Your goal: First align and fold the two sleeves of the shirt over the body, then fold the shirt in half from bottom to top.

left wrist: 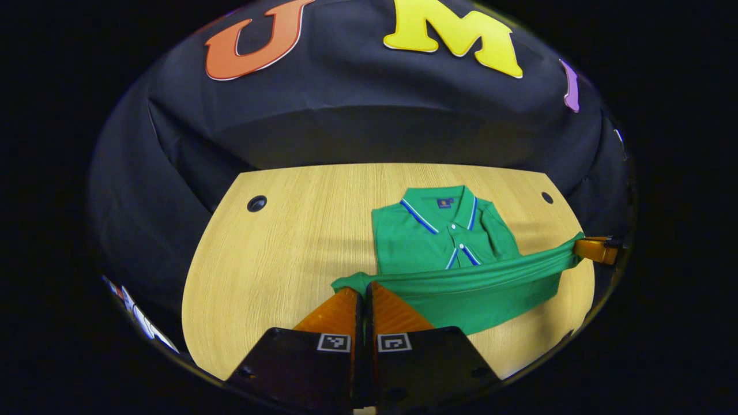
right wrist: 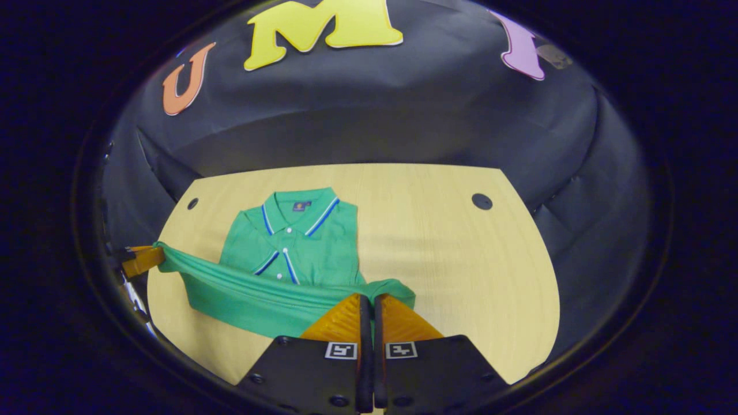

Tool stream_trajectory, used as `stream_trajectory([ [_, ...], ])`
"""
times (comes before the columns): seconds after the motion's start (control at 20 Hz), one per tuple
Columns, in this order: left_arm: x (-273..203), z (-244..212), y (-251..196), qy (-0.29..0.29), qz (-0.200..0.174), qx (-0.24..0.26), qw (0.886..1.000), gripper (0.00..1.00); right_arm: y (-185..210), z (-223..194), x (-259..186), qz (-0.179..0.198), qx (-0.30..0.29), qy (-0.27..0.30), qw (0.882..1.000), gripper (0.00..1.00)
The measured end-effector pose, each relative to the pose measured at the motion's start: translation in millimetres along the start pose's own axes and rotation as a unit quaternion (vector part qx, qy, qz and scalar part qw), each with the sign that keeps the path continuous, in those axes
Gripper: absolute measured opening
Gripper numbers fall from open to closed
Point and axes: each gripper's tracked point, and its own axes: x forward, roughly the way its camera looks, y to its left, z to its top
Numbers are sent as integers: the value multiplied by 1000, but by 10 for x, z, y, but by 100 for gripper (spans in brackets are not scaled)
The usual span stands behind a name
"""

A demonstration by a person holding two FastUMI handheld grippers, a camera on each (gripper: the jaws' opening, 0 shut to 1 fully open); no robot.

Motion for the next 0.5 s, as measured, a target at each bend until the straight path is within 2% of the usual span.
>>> stream_trajectory([
  [0.15,343,192,8,-18,15,-9,1000,3,25,312,328,-2,-30,-45,999,0],
  [0.25,580,329,-10,-37,23,-12,999,3,35,389,579,-6,-35,-57,998,6],
  [0.4,882,528,22,-70,37,-18,997,3,45,528,981,-8,-25,-75,997,3],
  [0.5,1120,534,-3,-72,40,-25,996,3,23,635,1244,-17,-23,-95,995,0],
])
